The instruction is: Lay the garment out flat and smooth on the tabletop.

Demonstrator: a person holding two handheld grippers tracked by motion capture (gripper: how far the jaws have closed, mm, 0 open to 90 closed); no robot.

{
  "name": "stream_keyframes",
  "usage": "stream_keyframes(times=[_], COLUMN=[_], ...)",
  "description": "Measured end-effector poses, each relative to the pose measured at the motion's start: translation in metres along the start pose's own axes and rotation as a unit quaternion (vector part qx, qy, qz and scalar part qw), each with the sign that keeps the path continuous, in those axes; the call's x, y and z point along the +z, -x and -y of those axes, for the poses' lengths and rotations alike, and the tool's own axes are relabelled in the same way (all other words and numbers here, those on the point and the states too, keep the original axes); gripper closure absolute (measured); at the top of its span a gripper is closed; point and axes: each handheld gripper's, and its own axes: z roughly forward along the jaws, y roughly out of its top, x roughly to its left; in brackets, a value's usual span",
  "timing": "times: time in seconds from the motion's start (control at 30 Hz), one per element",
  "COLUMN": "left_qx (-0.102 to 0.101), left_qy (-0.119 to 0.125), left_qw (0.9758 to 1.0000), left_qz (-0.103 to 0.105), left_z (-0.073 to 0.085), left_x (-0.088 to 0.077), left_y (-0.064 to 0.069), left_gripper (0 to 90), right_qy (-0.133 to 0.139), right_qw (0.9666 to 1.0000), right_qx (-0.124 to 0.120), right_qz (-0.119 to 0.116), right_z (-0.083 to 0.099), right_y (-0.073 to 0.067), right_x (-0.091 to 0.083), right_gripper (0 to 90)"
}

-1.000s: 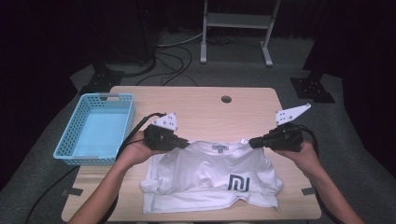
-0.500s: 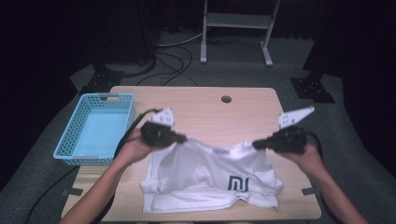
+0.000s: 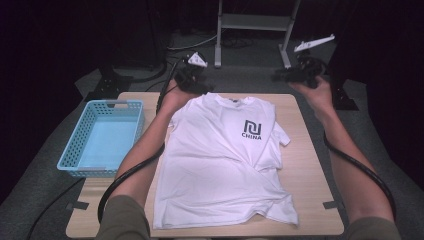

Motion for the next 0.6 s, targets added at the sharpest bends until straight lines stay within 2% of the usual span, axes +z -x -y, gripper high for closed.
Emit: stream_keyframes(times=[0.27, 0.37, 0.43, 0.6], left_qx=[-0.012, -0.023, -0.012, -0.007], left_qy=[-0.035, -0.047, -0.066, -0.095], left_qw=[0.9986, 0.9967, 0.9954, 0.9924], left_qz=[0.038, 0.062, 0.069, 0.078], left_z=[0.064, 0.087, 0.102, 0.135], left_x=[-0.009, -0.014, -0.016, -0.021], left_y=[0.037, 0.055, 0.068, 0.092], left_gripper=[33.5, 29.4, 28.6, 27.0], right_qy=[-0.055, -0.076, -0.095, -0.147], right_qw=[0.9982, 0.9965, 0.9946, 0.9874], right_qx=[0.001, 0.004, -0.002, -0.014], right_qz=[-0.024, -0.036, -0.042, -0.058], right_z=[0.079, 0.109, 0.129, 0.172], right_y=[-0.041, -0.059, -0.072, -0.099], right_x=[0.011, 0.014, 0.017, 0.032], right_gripper=[55.7, 55.9, 57.0, 62.0])
